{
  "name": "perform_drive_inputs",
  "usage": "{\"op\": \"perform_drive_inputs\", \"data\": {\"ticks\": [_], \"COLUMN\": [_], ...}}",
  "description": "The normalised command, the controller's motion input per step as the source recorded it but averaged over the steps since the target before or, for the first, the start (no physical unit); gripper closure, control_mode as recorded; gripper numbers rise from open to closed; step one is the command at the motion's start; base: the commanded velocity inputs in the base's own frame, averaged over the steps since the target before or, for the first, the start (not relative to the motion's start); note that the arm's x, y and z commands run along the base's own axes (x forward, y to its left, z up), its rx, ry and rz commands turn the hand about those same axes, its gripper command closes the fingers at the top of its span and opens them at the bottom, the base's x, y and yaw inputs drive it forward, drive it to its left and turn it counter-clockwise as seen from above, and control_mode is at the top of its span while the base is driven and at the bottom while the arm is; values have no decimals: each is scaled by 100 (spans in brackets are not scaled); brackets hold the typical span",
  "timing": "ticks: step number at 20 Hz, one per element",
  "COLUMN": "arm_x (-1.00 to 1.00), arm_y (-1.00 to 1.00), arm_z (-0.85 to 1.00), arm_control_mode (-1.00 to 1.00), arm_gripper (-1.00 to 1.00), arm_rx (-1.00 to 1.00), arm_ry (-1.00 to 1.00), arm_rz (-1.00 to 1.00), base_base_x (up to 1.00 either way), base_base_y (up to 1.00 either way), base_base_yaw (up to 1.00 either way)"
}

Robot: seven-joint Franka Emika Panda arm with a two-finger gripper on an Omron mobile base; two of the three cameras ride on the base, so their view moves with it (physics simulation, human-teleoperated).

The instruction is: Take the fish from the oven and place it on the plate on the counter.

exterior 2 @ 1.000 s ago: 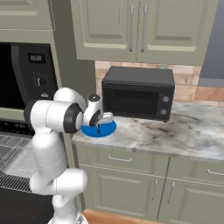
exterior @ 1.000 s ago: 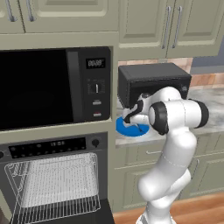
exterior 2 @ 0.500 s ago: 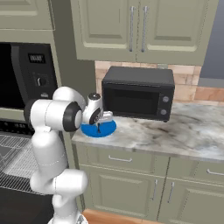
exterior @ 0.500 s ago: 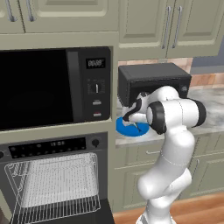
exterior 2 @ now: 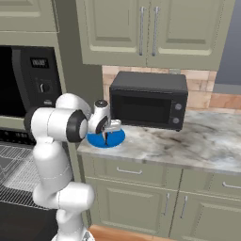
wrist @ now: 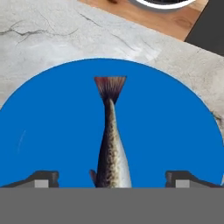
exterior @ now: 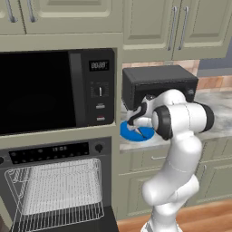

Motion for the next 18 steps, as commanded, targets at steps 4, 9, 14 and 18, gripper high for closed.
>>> {"op": "perform_drive_inputs", "data": {"ticks": [4,9,14,18], "arm_x": [-70,-66,-59,-86], "arm_y": [-15,-15,-4,0], "arm_z": [38,92,100,80], "arm_control_mode": [-100,-100,-100,-100], "arm_gripper": [-100,-100,-100,-100], "arm_rx": [0,0,0,0], "arm_ry": [0,-9,-4,5], "arm_rz": [0,0,0,0], "base_base_x": [0,0,0,0], "base_base_y": [0,0,0,0], "base_base_yaw": [0,0,0,0]}}
